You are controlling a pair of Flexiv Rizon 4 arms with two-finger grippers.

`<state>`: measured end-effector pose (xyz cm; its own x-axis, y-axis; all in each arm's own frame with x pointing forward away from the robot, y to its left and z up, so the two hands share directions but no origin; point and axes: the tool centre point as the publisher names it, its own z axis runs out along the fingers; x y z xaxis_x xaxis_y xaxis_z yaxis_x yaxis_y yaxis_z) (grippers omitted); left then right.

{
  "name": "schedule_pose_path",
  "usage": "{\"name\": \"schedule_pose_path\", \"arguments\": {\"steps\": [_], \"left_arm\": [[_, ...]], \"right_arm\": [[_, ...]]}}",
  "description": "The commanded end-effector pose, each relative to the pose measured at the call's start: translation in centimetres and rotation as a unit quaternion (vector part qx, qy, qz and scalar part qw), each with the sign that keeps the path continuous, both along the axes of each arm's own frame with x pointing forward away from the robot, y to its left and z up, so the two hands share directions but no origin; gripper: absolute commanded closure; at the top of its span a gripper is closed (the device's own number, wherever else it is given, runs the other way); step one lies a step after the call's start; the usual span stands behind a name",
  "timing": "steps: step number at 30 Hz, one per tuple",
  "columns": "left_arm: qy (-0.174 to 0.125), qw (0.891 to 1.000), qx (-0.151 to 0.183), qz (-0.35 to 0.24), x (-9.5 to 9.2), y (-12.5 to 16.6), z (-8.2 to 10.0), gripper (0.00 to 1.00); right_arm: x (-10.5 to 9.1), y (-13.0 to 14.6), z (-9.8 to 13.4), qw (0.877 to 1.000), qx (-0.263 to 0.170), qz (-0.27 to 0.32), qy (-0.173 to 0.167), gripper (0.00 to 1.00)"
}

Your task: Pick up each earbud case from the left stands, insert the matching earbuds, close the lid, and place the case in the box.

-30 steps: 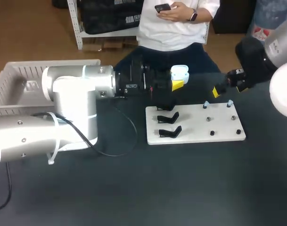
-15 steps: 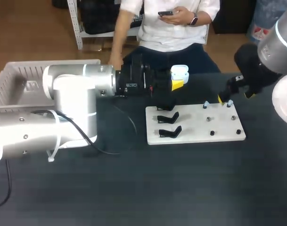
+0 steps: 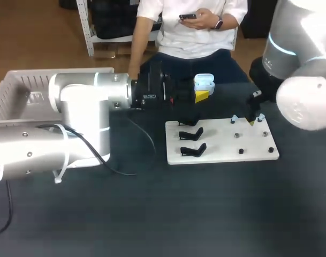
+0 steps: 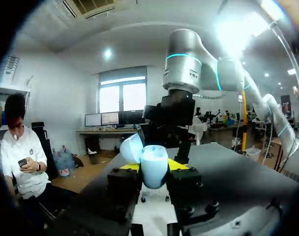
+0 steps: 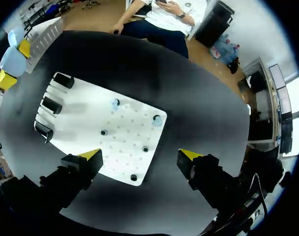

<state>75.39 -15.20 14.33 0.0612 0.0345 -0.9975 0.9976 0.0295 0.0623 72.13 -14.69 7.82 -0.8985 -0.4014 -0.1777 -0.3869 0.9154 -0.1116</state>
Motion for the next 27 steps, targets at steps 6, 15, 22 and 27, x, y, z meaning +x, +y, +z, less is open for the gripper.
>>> {"name": "schedule_pose_path", "arguments": {"steps": [6,15,22,27], "left_arm": [[-0.002,1.000,-0.003,0.002,-0.1,0.0,-0.1,1.00],[-0.002,1.000,-0.003,0.002,-0.1,0.0,-0.1,1.00],[-0.002,1.000,-0.003,0.002,-0.1,0.0,-0.1,1.00],[-0.002,1.000,-0.003,0.002,-0.1,0.0,-0.1,1.00]], "right_arm": [[1.7,-1.3,-2.2,0.997,-0.012,0.058,0.049,0.00],[3.1,-2.2,-3.3,0.996,-0.018,0.072,0.049,0.01],[4.2,-2.0,-4.3,0.995,-0.020,0.082,0.053,0.18],[4.8,-1.9,-4.5,0.995,-0.022,0.087,0.052,0.27]]}}
